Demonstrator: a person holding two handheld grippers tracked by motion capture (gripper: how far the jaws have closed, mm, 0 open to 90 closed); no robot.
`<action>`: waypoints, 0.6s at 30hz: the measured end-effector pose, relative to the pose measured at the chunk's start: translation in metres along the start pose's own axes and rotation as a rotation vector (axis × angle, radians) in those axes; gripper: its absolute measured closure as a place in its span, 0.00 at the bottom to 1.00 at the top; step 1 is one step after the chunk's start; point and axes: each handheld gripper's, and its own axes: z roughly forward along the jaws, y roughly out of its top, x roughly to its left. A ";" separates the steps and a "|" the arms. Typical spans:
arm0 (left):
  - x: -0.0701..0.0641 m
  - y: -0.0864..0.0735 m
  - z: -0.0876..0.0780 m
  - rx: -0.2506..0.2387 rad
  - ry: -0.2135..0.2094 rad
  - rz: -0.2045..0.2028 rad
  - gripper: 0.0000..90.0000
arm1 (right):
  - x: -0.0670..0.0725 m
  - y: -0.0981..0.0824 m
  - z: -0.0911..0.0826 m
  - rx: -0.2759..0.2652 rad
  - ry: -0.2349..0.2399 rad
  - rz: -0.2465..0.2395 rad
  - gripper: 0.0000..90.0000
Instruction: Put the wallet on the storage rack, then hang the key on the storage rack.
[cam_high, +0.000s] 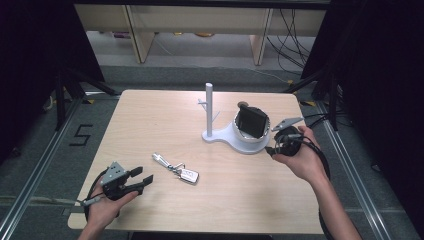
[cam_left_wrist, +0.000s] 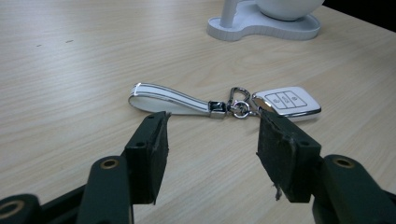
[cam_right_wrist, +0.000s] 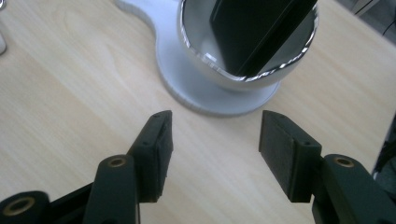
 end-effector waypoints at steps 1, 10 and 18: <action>-0.001 0.001 0.002 -0.005 -0.005 -0.005 0.48 | 0.003 -0.005 0.002 0.003 0.008 0.012 0.50; -0.015 0.008 0.017 0.021 -0.069 0.009 0.53 | 0.024 -0.035 0.016 0.006 0.040 0.054 0.49; -0.025 0.021 0.047 0.070 -0.121 0.044 0.64 | 0.043 -0.056 0.034 0.004 0.083 0.111 0.49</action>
